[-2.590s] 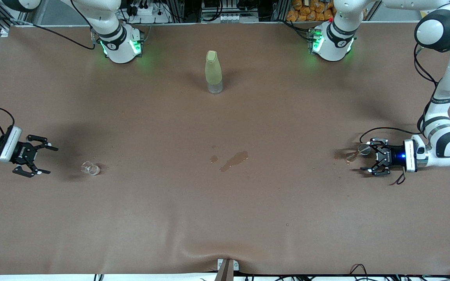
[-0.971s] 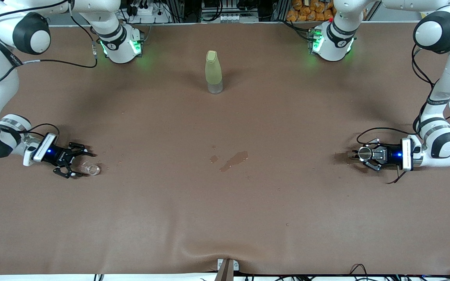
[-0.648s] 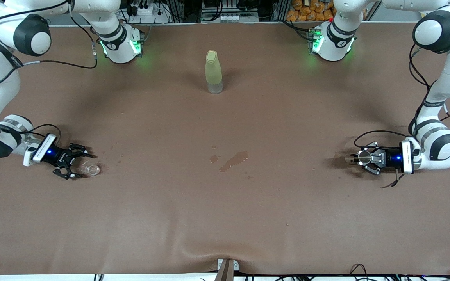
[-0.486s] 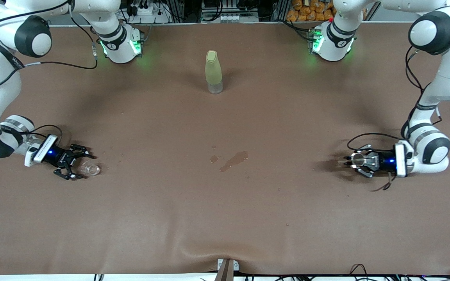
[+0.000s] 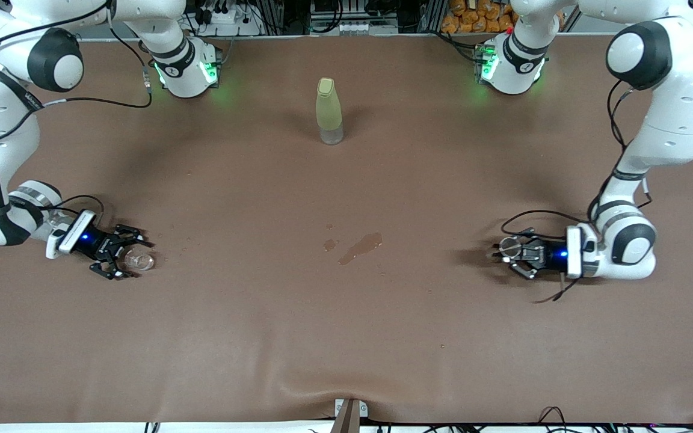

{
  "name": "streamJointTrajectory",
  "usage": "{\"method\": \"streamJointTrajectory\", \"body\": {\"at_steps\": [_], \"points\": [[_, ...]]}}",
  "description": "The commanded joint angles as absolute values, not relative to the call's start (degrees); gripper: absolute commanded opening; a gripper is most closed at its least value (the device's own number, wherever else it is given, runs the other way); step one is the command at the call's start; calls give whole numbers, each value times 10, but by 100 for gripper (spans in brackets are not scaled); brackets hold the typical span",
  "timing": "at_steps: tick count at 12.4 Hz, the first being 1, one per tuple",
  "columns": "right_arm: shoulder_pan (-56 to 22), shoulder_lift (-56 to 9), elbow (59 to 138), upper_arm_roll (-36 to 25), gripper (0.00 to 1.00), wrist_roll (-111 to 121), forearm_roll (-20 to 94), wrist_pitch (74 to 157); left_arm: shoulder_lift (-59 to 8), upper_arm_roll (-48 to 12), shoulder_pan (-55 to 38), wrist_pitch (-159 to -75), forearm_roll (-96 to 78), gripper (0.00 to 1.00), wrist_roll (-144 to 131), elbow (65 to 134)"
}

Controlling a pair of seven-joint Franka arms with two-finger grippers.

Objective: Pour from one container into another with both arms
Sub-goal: 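Lift the jigger with the left gripper while the right gripper lifts the beaker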

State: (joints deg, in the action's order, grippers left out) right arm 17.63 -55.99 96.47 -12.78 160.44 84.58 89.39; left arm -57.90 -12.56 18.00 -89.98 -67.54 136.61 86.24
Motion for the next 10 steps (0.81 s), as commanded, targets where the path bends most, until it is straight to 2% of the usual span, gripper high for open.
{"method": "streamJointTrajectory", "body": {"at_steps": [1,4,7,8,10], "points": [[165,-574,966,-126,100,1733,876,889,-570,-122,73,-987,-789,0,1376,860],[155,-574,966,-120,100,1733,889,893,-570,-116,-30,-1062,-896,0,1372,856],[150,-577,966,-112,100,1734,901,894,-569,-117,-75,-1073,-910,0,1372,854],[149,-577,966,-110,96,1735,902,895,-568,-117,-83,-1077,-911,0,1371,853],[149,-577,966,-110,55,1734,906,895,-568,-119,-104,-1112,-916,0,1368,840]]}}
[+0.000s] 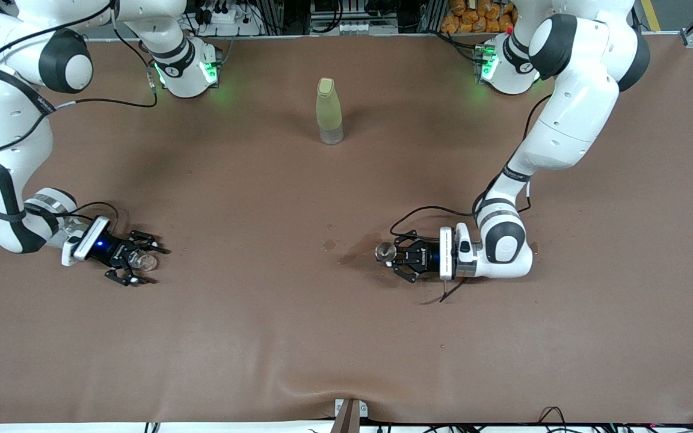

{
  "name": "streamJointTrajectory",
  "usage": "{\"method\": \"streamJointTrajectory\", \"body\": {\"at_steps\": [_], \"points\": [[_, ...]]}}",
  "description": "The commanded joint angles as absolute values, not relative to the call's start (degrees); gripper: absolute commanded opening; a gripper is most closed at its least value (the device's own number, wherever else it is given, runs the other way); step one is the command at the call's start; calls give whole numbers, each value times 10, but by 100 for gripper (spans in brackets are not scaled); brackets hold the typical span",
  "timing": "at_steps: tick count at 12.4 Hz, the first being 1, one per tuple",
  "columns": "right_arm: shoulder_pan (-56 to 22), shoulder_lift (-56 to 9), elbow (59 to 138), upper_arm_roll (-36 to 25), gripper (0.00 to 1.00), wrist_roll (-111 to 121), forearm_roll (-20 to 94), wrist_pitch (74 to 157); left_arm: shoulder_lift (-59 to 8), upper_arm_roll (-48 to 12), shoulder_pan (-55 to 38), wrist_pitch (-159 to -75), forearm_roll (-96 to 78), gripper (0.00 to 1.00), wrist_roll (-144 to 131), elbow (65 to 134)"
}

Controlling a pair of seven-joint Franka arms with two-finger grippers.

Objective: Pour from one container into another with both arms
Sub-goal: 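Lift the jigger with the left gripper while the right gripper lifts the beaker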

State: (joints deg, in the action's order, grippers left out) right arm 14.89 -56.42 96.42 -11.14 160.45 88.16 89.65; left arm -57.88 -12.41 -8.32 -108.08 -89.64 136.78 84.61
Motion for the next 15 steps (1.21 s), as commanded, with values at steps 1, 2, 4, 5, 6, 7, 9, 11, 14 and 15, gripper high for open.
{"method": "streamJointTrajectory", "body": {"at_steps": [1,2,4,5,6,7,9,11,14,15], "points": [[149,-577,967,-110,36,1733,906,895,-568,-120,-112,-1132,-925,0,1368,838],[149,-577,967,-109,19,1732,906,895,-568,-121,-120,-1137,-937,0,1368,837],[149,-577,966,-107,0,1731,906,895,-568,-120,-141,-1162,-947,0,1349,825],[147,-577,965,-103,0,1728,906,894,-568,-120,-147,-1169,-948,0,1349,824],[146,-577,964,-101,0,1725,906,894,-568,-120,-153,-1170,-949,0,1348,824],[143,-576,964,-100,0,1721,906,893,-568,-121,-153,-1170,-954,0,1348,824],[135,-566,964,-99,0,1681,905,889,-568,-121,-156,-1170,-956,0,1348,824],[120,-555,964,-99,0,1638,905,888,-567,-121,-156,-1170,-955,0,1348,824],[95,-531,965,-99,0,1573,903,886,-567,-121,-156,-1170,-955,0,1348,824],[86,-521,966,-99,0,1555,902,885,-567,-122,-162,-1170,-956,0,1347,824]]}}
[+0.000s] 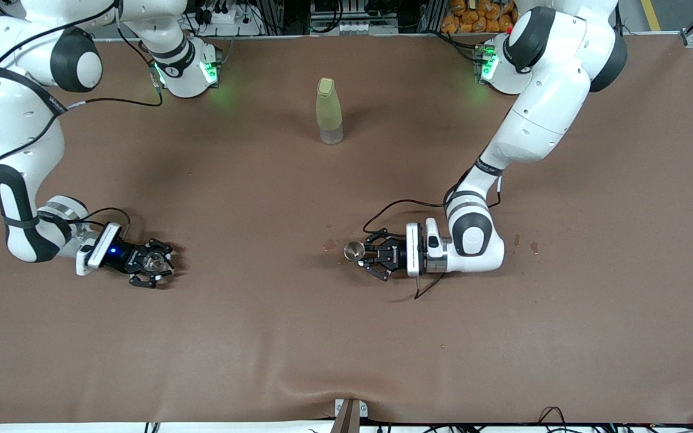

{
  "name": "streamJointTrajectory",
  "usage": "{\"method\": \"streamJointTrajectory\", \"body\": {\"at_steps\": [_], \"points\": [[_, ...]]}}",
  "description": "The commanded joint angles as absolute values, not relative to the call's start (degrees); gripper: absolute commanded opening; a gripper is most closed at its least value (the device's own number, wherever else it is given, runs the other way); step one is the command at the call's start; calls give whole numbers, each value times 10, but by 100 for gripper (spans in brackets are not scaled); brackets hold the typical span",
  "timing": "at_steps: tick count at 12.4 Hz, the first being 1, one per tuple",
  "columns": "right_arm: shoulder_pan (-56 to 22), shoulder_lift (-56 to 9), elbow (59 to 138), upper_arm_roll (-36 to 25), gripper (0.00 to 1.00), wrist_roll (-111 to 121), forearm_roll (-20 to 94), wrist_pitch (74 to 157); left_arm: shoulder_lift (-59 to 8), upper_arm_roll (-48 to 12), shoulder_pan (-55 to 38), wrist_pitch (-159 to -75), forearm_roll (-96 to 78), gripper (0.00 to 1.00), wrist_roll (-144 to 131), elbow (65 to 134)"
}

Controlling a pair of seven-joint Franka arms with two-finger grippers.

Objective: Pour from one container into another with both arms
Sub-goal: 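Lift the jigger with the left gripper while the right gripper lifts the beaker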

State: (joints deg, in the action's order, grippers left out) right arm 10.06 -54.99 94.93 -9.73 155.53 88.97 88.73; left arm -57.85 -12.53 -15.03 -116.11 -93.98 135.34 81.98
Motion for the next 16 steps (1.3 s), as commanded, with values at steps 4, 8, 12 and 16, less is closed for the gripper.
{"method": "streamJointTrajectory", "body": {"at_steps": [4,8,12,16], "points": [[55,-491,970,-100,0,1483,896,829,-569,-121,-192,-1198,-987,0,1348,811],[33,-437,1000,-102,0,1403,896,803,-569,-120,-198,-1198,-991,0,1352,812],[10,-332,1081,-105,0,1327,896,816,-569,-119,-198,-1199,-988,0,1349,813],[-29,-234,1157,-117,0,1266,898,854,-568,-117,-197,-1206,-987,0,1348,814]]}}
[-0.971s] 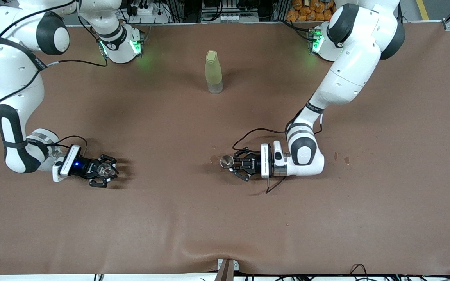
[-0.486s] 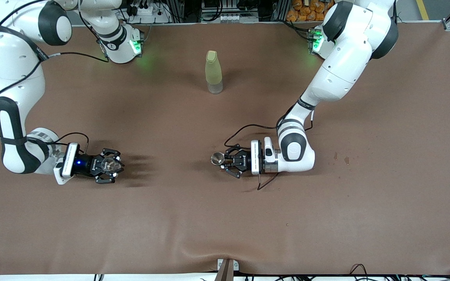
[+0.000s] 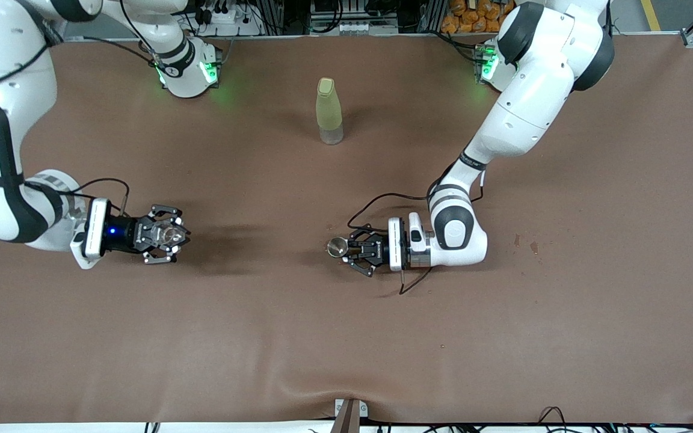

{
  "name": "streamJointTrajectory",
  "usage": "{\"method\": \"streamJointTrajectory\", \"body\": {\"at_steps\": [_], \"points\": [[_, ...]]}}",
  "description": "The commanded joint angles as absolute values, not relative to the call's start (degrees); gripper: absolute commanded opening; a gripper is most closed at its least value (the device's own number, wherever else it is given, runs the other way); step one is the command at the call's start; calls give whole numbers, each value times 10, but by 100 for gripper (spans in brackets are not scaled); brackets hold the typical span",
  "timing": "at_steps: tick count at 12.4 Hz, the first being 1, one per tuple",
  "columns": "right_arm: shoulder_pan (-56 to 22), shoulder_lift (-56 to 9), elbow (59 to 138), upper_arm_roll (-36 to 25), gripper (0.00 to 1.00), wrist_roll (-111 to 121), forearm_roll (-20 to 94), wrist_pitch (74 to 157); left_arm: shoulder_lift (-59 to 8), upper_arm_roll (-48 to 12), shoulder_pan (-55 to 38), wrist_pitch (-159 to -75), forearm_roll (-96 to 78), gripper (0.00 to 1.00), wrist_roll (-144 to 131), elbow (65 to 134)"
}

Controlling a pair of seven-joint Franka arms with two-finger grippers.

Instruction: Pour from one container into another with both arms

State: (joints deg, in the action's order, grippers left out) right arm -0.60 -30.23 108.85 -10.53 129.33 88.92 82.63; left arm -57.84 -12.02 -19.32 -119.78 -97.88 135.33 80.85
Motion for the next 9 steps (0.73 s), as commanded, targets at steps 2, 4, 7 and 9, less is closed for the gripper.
{"method": "streamJointTrajectory", "body": {"at_steps": [2,4,7,9], "points": [[-46,-200,1189,-117,0,1247,904,875,-563,-117,-198,-1216,-989,0,1348,815],[-66,-174,1211,-117,0,1238,917,902,-563,-121,-199,-1228,-1001,0,1349,815],[-98,-154,1238,-116,0,1238,954,930,-563,-121,-220,-1230,-1036,0,1361,813],[-117,-154,1239,-114,0,1238,970,944,-567,-121,-238,-1230,-1077,0,1405,813]]}}
